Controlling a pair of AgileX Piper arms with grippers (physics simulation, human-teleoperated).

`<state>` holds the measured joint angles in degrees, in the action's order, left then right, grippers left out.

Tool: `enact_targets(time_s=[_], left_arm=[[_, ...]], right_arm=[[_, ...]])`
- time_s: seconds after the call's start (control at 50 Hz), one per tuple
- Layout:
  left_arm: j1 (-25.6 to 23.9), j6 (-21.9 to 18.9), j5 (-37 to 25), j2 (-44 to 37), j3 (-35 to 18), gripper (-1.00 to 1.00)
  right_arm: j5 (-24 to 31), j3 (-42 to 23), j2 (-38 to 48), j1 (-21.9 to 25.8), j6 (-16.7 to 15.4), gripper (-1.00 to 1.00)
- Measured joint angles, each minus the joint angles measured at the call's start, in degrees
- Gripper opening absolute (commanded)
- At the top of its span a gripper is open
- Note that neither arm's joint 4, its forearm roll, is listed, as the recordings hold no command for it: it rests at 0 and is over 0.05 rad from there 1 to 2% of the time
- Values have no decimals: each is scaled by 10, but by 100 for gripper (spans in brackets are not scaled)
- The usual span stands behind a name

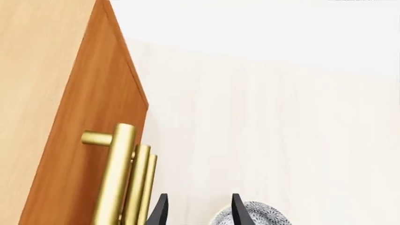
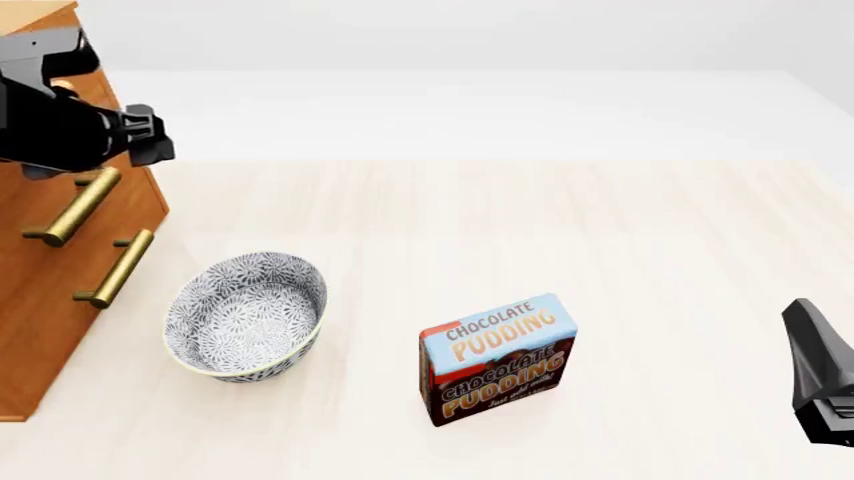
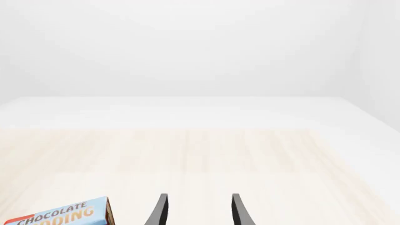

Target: Put the butter at the back in the top drawer of the cabinet and close it.

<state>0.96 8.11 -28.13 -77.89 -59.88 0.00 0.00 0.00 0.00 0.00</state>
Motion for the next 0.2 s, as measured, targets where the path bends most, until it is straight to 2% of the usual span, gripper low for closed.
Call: enact_targets(time_s=[0.2], left_arm=[[-20, 5, -24, 55, 1, 100]], right_arm=[[0, 0, 0, 0, 0, 100]])
